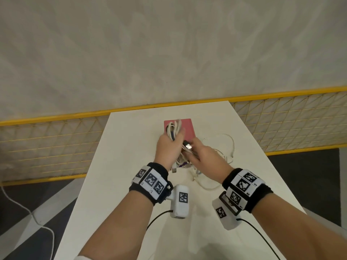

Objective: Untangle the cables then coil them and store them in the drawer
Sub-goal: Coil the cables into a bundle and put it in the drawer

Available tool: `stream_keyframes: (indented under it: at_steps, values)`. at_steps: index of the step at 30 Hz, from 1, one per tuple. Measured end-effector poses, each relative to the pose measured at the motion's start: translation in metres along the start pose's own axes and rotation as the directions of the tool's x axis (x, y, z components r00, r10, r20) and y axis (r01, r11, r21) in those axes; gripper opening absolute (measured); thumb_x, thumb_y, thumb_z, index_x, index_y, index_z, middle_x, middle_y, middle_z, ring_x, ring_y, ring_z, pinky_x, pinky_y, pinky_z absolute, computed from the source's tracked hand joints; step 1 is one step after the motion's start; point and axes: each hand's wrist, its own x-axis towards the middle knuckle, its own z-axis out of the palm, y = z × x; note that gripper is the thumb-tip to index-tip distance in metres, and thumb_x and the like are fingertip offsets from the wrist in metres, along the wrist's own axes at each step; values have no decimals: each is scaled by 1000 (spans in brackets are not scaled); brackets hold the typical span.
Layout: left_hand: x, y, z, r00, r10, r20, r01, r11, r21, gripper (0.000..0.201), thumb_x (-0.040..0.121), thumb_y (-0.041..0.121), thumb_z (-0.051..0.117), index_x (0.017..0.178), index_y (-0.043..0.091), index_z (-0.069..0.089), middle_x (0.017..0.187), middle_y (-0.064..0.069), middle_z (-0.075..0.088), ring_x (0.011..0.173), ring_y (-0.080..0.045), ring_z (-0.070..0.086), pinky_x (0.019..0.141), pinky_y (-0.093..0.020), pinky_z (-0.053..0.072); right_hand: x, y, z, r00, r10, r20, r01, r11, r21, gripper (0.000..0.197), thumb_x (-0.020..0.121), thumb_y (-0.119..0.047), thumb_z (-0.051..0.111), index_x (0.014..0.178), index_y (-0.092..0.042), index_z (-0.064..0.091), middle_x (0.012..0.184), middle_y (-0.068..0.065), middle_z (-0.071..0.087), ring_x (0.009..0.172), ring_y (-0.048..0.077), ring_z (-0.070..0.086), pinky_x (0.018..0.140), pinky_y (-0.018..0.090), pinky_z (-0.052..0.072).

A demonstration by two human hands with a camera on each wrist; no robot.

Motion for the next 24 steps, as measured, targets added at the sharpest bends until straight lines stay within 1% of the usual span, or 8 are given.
stream_keyframes:
  at_steps: [7,9,11,13,15,17,20,24]
  values:
    - [15,27,-24,990,-15,-141,-46,906,-422,18,91,21,66,90,5,59,59,-8,59,55,-20,57,57,-32,53,-23,57,17,969,170,177,-137,973,-186,20,98,-30,43,112,-17,44,76,-4,58,78,30,61,80,38,46]
    - [19,33,-31,983,-9,-181,-80,875,-478,17,86,16,72,90,8,57,51,0,49,50,-16,49,61,-30,52,-26,68,14,916,333,224,-277,929,-247,56,88,-42,56,133,-18,34,108,3,65,110,26,58,105,45,36]
    - [21,34,-35,981,23,-195,-114,874,-472,19,83,14,75,82,13,56,49,3,45,49,-15,43,65,-31,50,-20,60,7,932,288,222,-255,952,-167,111,68,-64,66,149,-24,2,151,5,32,143,22,23,118,50,16]
    - [20,32,-31,983,32,-183,-113,884,-453,26,81,15,77,73,17,52,49,4,44,49,-15,42,64,-33,47,-5,30,4,982,133,132,-129,991,-37,129,59,-70,69,148,-30,-15,159,0,8,148,18,1,119,47,7]
    - [14,31,-22,988,14,-152,-83,884,-460,30,80,16,78,70,17,49,47,4,43,47,-15,42,56,-30,43,17,3,10,997,60,47,-66,988,142,122,64,-54,75,147,-33,-12,153,3,29,142,18,26,115,41,26]
    - [9,34,-16,992,36,-122,-90,876,-475,32,80,14,77,67,18,48,46,4,43,43,-14,41,52,-27,41,28,-9,19,995,90,49,-101,939,327,90,78,-26,70,146,-30,12,120,3,62,105,15,63,91,39,53]
    - [7,40,-23,988,90,-125,-138,878,-457,31,83,14,75,65,18,50,45,4,42,46,-15,41,57,-30,46,29,-7,27,982,122,145,-165,929,331,10,94,-20,51,97,-13,58,69,2,61,55,12,54,57,41,54]
    - [12,32,-46,993,93,-71,-117,839,-531,35,86,15,71,62,15,45,44,2,33,42,-15,36,54,-29,46,34,10,20,970,137,199,-179,961,212,37,84,-49,59,73,-14,67,62,9,63,51,15,50,53,32,42]
